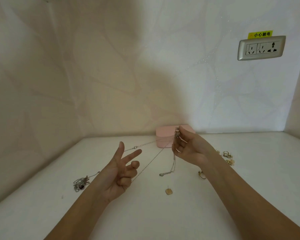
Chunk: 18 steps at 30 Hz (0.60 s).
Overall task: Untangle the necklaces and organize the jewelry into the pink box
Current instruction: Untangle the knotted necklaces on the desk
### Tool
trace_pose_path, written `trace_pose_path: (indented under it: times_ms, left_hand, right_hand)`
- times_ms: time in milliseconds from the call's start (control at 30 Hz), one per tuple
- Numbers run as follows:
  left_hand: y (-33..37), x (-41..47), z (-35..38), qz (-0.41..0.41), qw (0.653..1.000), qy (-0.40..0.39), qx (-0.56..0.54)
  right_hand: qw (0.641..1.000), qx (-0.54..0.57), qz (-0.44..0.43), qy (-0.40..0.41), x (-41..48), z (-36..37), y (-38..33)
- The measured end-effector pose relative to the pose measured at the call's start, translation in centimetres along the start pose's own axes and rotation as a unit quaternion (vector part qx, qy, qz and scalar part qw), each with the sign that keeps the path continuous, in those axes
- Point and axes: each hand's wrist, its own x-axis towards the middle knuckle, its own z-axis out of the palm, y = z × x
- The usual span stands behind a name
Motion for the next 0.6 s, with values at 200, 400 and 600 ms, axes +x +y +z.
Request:
trace_pose_path:
  times_ms: [200, 400, 600]
  left_hand:
    - [-0.2, 0.6, -1.0, -0.007, 0.998, 0.067, 0.020]
    - [-0.2, 0.5, -1.2, 0.026, 0.954, 0.145, 0.262]
    - [-0.4, -0.2, 0.5, 0.173, 0.921, 0.084, 0.338]
  right_hand:
    - [0.988, -0.102, -0.055, -0.103, -1.0, 0.5, -0.2]
    - [0.921, -0.318, -0.113, -0.193, -2.1, 1.9, 1.0]
    - [0.860, -0.447, -0.173, -0.178, -2.5, 2.5, 2.1]
